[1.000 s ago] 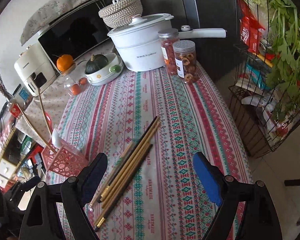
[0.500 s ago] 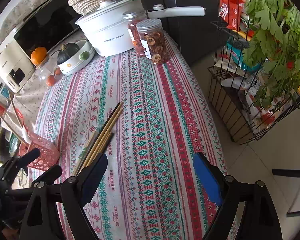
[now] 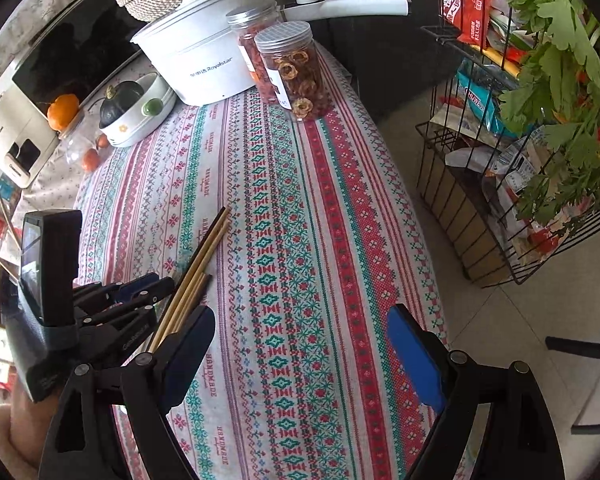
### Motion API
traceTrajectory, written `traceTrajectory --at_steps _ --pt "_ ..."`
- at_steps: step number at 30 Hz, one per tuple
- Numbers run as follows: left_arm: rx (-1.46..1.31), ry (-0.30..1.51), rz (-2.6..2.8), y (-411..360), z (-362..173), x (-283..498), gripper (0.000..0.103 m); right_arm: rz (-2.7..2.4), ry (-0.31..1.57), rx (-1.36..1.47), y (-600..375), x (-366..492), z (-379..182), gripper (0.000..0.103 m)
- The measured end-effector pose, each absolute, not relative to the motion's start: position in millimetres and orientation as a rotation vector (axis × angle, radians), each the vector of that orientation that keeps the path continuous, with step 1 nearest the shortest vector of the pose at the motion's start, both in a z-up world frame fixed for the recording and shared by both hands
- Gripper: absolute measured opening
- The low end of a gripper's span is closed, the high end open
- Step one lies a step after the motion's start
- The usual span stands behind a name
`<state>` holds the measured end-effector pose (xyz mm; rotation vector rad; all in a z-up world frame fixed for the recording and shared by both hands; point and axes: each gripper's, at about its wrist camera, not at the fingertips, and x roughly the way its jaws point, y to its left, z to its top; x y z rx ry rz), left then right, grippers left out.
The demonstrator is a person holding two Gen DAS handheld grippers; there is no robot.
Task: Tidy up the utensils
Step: 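Move both tools back to the chopstick pile and grasp more chopsticks with the left tool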
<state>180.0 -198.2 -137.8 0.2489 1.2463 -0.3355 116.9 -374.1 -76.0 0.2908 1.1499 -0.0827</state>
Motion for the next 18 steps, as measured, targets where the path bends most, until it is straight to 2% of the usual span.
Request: traceTrajectory --at_steps 5,6,8,18 --pt "0.231 1.275 -0.342 -197.5 -137.3 185.4 0.017 -0.089 1.149 0.311 -379.8 119.6 -76.7 0.089" --pt "0.237 1.274 -0.338 -197.2 -137.0 185.0 0.013 -0.089 1.153 0.311 -379.7 120.1 -77.5 0.089" --pt "0.256 1.260 -0.330 -194.9 -135.2 184.0 0.013 -0.087 1.161 0.308 -379.1 120.7 -79.3 0.089" --pt "0.225 1.090 -0.424 -157.7 -73.0 130.0 0.011 -0.086 1.186 0.275 -365.4 124.1 -87.6 0.089"
